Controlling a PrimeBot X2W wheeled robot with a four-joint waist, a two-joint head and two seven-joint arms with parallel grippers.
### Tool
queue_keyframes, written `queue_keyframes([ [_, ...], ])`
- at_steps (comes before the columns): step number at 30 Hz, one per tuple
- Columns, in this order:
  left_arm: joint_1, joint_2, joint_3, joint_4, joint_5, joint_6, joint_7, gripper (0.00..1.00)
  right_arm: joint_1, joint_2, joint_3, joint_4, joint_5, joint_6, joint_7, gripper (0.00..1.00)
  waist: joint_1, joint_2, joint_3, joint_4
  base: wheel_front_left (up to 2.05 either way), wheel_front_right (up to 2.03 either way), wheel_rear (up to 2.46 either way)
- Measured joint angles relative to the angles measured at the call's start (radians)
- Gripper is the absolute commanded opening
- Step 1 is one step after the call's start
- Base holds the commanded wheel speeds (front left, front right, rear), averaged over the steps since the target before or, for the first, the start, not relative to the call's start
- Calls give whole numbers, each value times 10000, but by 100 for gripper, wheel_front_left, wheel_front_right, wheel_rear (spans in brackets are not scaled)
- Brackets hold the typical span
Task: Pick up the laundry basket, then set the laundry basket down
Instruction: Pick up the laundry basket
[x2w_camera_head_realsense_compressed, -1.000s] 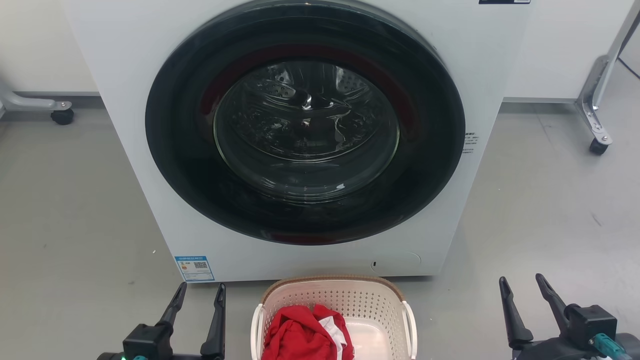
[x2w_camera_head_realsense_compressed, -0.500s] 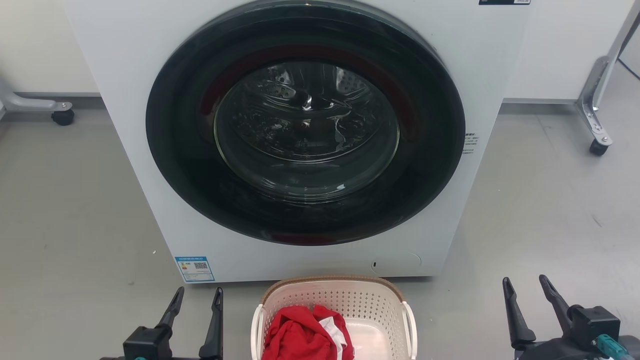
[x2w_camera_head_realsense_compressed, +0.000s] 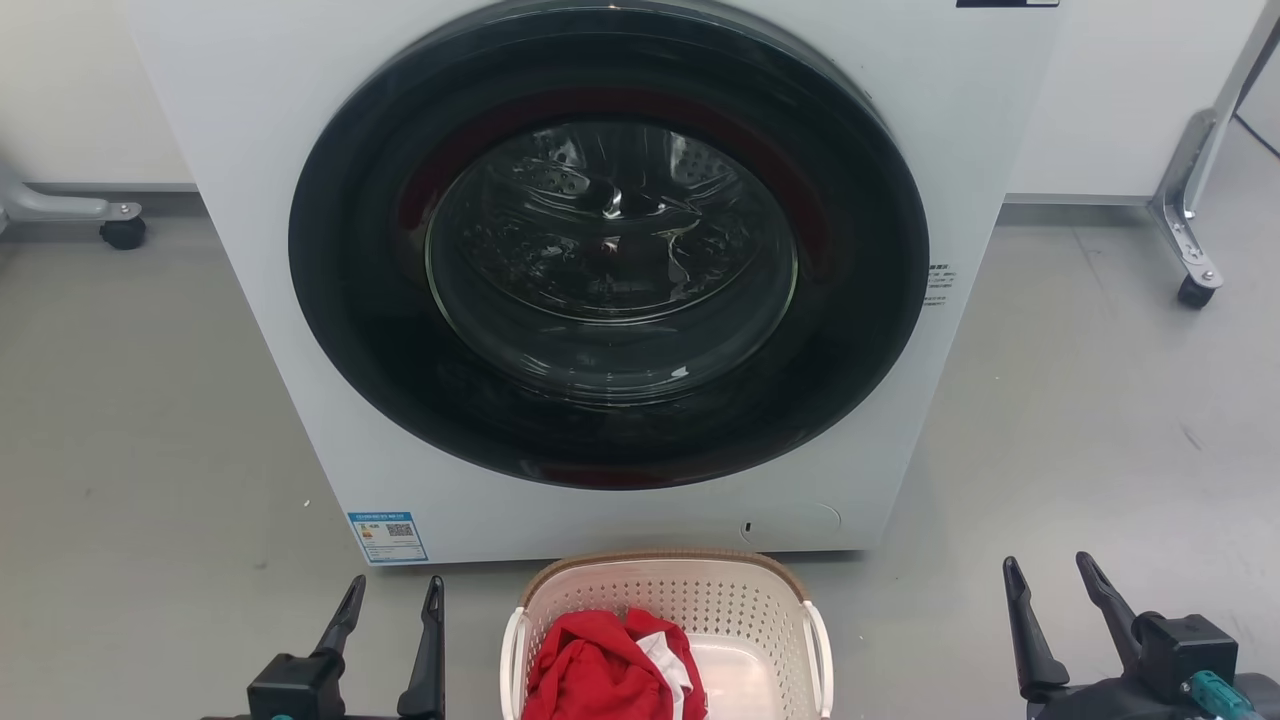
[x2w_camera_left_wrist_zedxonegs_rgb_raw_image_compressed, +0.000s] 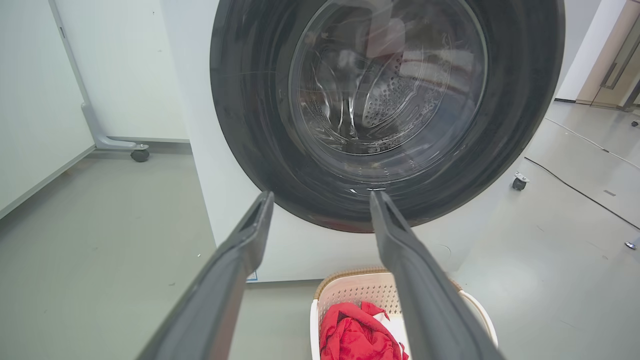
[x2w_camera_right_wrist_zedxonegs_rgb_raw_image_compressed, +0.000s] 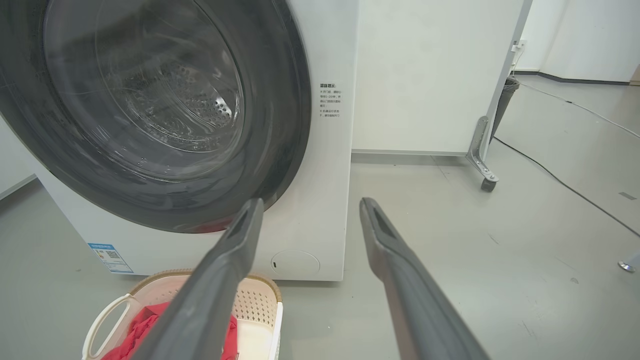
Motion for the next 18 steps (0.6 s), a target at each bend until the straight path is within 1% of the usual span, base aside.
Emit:
queue_keyframes([
  [9, 21, -23, 6, -40, 148, 0, 0, 100, 109, 23, -15, -36, -63, 13, 0, 100, 0, 0, 153, -26, 0, 0, 0],
  [18, 12, -61, 23, -318, 199, 0, 2, 100, 100, 58, -33, -286, -73, 13, 0, 100, 0, 0, 748, -29, 0, 0, 0],
])
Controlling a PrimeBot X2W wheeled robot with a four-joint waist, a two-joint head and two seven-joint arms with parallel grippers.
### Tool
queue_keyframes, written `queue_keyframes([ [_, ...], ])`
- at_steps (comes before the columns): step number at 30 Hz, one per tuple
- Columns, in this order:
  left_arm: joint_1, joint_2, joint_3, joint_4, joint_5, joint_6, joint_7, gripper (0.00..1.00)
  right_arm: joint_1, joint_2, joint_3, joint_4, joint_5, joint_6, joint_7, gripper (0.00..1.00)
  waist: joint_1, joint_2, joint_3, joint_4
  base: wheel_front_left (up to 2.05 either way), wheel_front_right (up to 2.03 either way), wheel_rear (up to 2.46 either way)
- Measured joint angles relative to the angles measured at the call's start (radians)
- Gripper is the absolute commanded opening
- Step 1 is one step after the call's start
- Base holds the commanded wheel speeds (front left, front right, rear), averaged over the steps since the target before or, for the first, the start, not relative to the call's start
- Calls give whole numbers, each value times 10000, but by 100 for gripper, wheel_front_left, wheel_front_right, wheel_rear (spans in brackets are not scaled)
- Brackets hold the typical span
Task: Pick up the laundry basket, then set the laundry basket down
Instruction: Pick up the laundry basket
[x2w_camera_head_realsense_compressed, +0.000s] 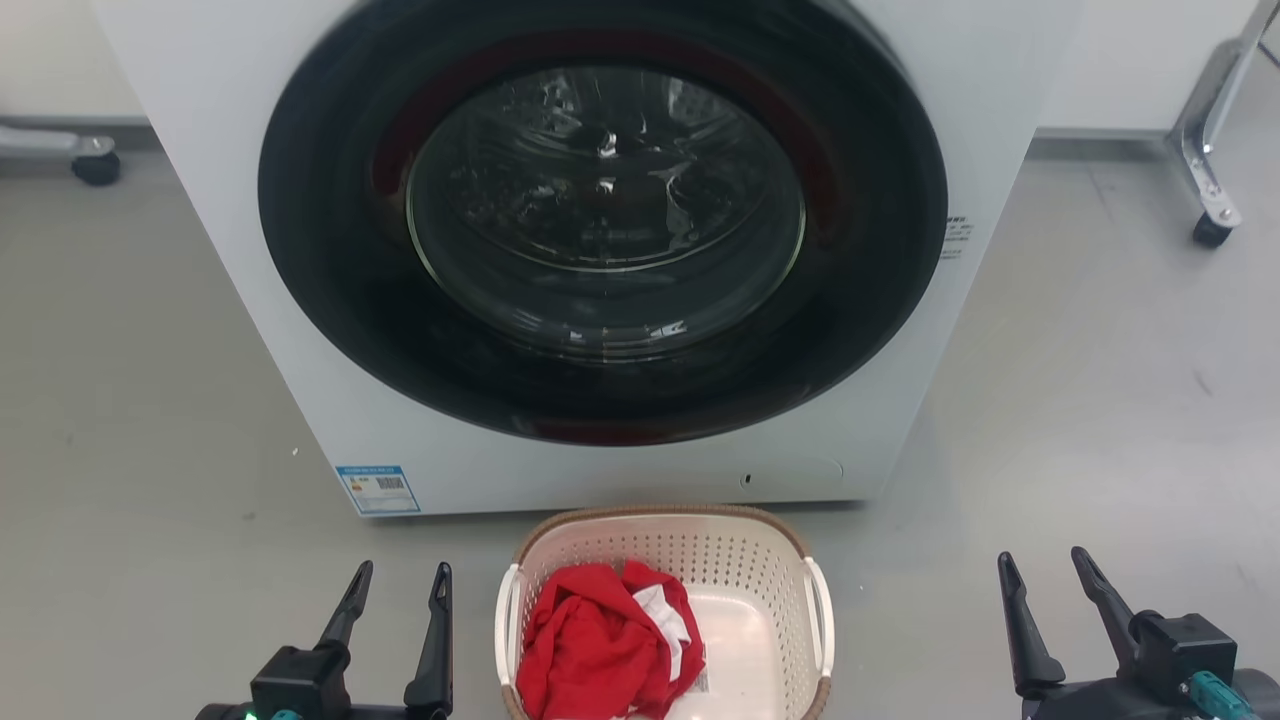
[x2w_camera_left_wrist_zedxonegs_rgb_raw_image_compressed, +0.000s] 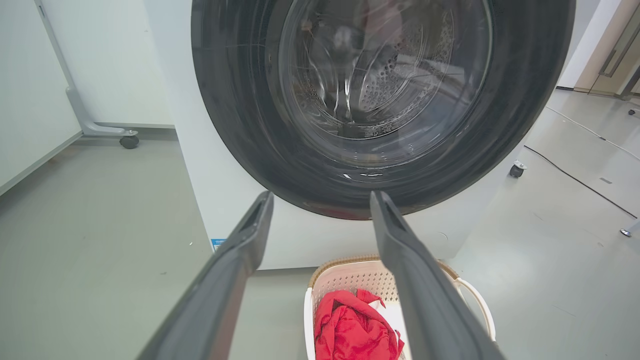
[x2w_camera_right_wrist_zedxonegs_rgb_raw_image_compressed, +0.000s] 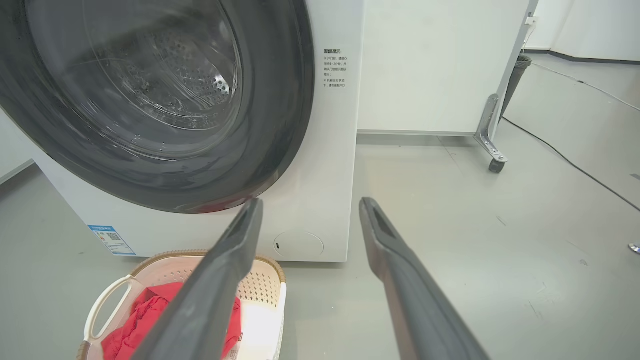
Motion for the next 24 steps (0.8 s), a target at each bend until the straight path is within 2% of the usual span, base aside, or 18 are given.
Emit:
queue_keyframes([
  [24, -1457, -38, 100, -334, 19, -98, 117, 100, -1239, 224, -59, -334, -257, -59, -2, 100, 2, 1, 2992, -110, 0, 0, 0],
])
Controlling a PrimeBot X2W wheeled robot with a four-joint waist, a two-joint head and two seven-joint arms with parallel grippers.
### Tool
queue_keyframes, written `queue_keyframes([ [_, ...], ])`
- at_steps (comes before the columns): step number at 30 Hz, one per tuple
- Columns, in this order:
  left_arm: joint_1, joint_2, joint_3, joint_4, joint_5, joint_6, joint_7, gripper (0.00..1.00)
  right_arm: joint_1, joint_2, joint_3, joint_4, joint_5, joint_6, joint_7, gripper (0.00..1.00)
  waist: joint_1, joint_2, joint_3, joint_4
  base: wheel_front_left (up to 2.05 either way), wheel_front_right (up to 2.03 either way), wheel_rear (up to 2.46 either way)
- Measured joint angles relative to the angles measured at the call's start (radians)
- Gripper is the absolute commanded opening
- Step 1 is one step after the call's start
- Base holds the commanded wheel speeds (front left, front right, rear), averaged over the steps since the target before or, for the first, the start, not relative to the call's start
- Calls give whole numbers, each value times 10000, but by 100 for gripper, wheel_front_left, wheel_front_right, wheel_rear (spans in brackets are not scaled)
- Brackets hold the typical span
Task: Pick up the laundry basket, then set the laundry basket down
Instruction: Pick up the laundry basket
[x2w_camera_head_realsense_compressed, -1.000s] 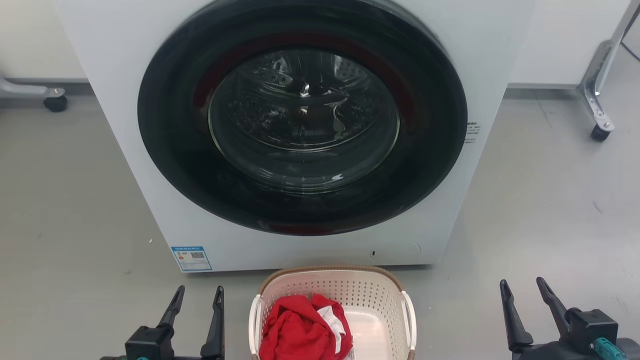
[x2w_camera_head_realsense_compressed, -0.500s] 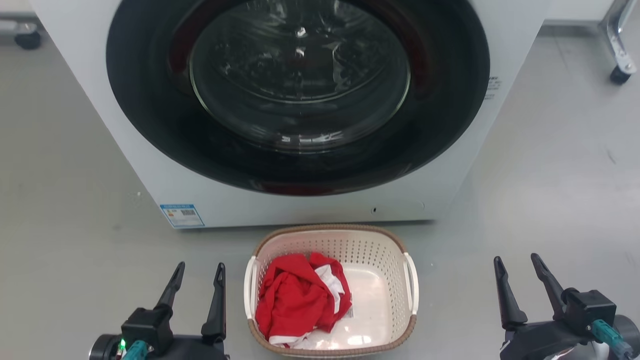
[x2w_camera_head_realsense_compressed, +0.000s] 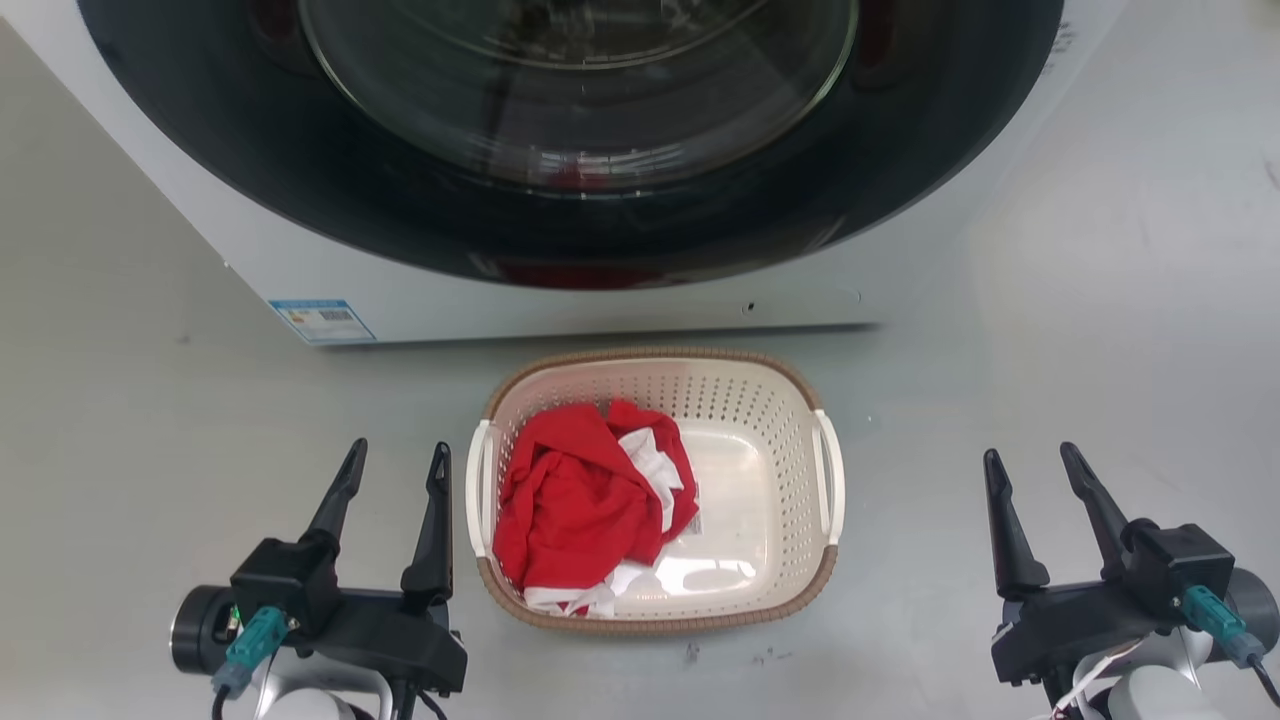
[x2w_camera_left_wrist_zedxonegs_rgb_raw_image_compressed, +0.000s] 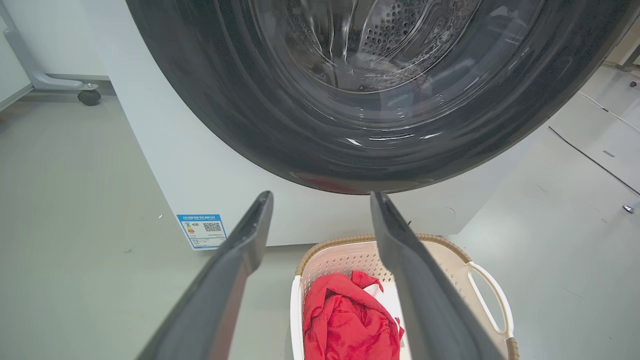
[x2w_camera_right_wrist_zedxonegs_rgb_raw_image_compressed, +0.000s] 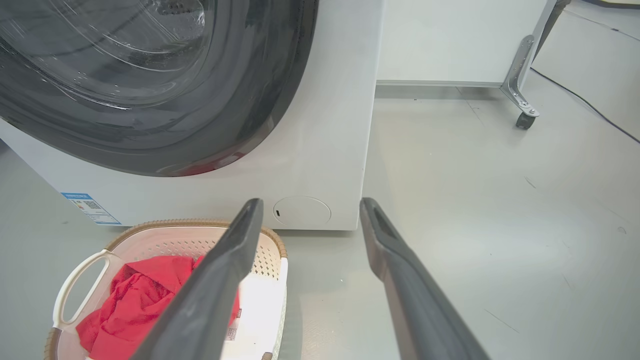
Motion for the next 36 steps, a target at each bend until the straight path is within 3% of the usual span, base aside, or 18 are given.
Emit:
queue_keyframes([
  [36, -2220, -412, 151, 1630, -460, -610, 75, 100, -2127, 700, 161, 732, -180, 6, -4, 100, -2, 0, 4105, -37, 0, 0, 0],
])
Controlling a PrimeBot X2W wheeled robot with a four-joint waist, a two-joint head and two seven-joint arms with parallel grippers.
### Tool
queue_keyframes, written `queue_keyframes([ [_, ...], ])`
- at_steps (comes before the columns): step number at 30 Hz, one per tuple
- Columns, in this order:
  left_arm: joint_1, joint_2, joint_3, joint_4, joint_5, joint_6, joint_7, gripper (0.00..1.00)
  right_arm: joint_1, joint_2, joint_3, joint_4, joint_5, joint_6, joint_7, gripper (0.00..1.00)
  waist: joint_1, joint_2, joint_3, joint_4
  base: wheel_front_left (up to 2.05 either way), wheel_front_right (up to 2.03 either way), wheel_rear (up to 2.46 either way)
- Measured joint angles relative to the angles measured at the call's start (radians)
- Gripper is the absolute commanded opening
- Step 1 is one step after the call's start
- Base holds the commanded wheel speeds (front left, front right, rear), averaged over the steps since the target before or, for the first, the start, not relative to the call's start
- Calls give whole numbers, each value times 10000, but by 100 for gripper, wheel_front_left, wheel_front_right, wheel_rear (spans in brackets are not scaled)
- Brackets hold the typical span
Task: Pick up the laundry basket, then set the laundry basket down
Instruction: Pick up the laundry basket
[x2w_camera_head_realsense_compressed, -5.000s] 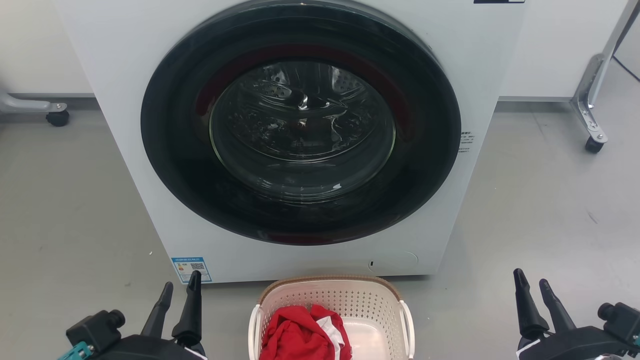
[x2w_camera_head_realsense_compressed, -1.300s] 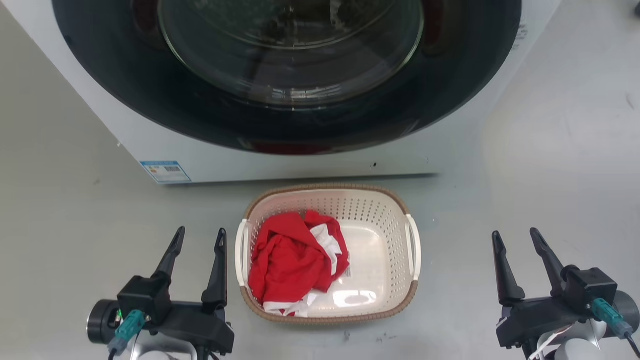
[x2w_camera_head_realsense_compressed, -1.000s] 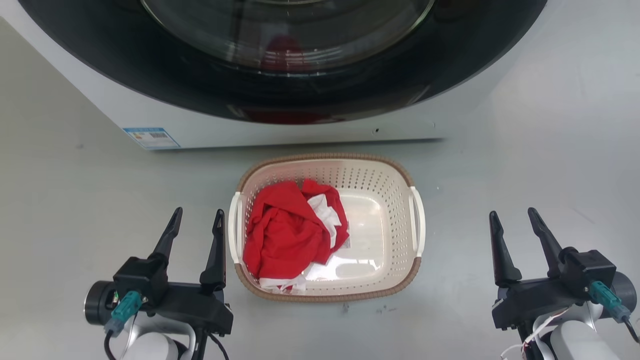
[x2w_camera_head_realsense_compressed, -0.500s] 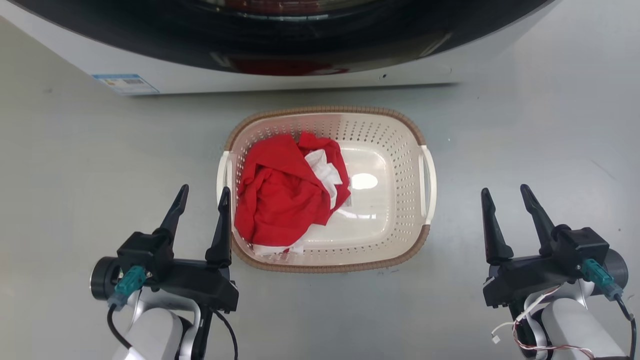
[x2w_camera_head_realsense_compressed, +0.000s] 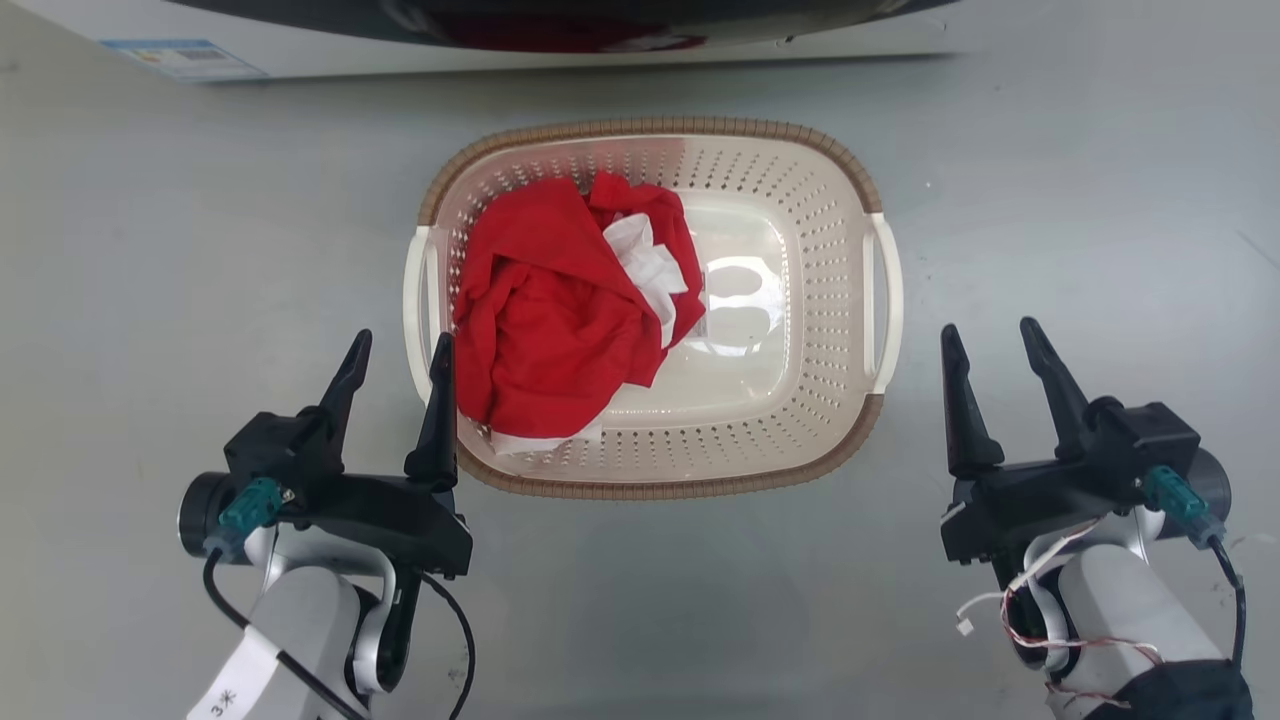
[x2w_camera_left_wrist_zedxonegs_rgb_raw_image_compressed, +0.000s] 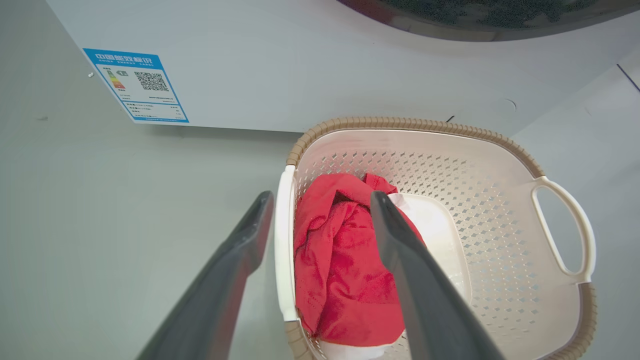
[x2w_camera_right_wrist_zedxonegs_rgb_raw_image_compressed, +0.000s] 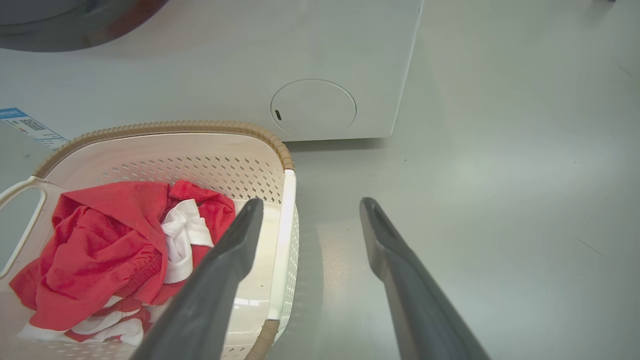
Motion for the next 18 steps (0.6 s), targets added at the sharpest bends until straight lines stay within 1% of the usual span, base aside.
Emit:
queue_keyframes([
  [5, -411, -81, -13, 462, -36, -107, 58, 100, -523, 75, 10, 270, 0, 86, -44, 100, 0, 0, 462, -6, 0, 0, 0],
  [7, -615, -163, 2, 671, -142, -253, 90, 100, -719, 86, 27, 399, 0, 171, -69, 100, 0, 0, 628, -9, 0, 0, 0],
  [9, -852, -232, -15, 886, -171, -336, 171, 100, -897, 98, 27, 554, 0, 173, -67, 100, 1, 0, 780, -8, 0, 0, 0],
  [11, -1103, -242, -42, 1099, -173, -364, 192, 100, -1058, 121, 48, 704, 0, 249, -69, 100, 0, 0, 911, -2, 0, 0, 0],
  [14, -1449, -240, -38, 1546, -174, -447, 309, 100, -1315, 297, 134, 995, 0, 276, -69, 100, 1, 0, 1058, 4, 0, 0, 0],
  [18, -1871, -198, -6, 2107, -174, -481, 441, 100, -1685, 491, 297, 1361, 0, 437, -69, 100, 0, 0, 1144, -11, 0, 0, 0],
])
